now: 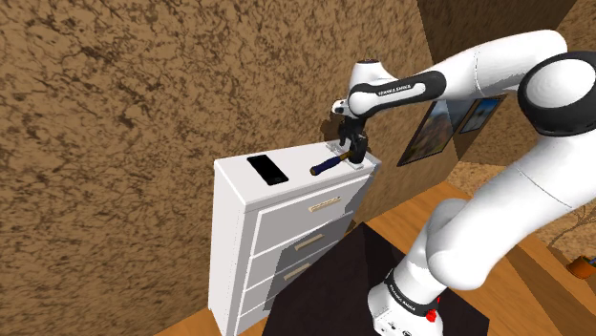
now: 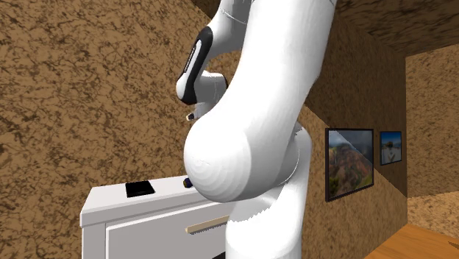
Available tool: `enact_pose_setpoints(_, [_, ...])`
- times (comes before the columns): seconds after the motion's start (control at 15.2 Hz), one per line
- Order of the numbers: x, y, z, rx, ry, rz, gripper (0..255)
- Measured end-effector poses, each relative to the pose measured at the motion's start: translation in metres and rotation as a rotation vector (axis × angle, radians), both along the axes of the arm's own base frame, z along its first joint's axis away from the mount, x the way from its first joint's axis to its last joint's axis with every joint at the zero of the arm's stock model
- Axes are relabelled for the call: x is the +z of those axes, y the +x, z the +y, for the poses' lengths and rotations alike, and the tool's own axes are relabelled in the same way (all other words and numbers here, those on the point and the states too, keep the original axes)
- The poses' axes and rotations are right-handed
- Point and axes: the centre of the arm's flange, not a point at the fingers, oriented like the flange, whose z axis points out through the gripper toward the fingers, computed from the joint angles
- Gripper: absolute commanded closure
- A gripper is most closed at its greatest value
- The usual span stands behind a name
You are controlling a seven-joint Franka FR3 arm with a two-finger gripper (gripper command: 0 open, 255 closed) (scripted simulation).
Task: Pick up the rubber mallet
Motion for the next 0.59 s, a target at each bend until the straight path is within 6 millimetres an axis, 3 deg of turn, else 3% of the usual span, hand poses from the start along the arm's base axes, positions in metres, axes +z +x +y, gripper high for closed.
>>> enact_pose_setpoints(0.2, [-0.023, 0.027, -0.012, 0.124, -0.029, 0.009, 0])
enact_pose_setpoints(0.59, [-0.055, 0.034, -0.016, 0.17, -0.039, 0.012, 0])
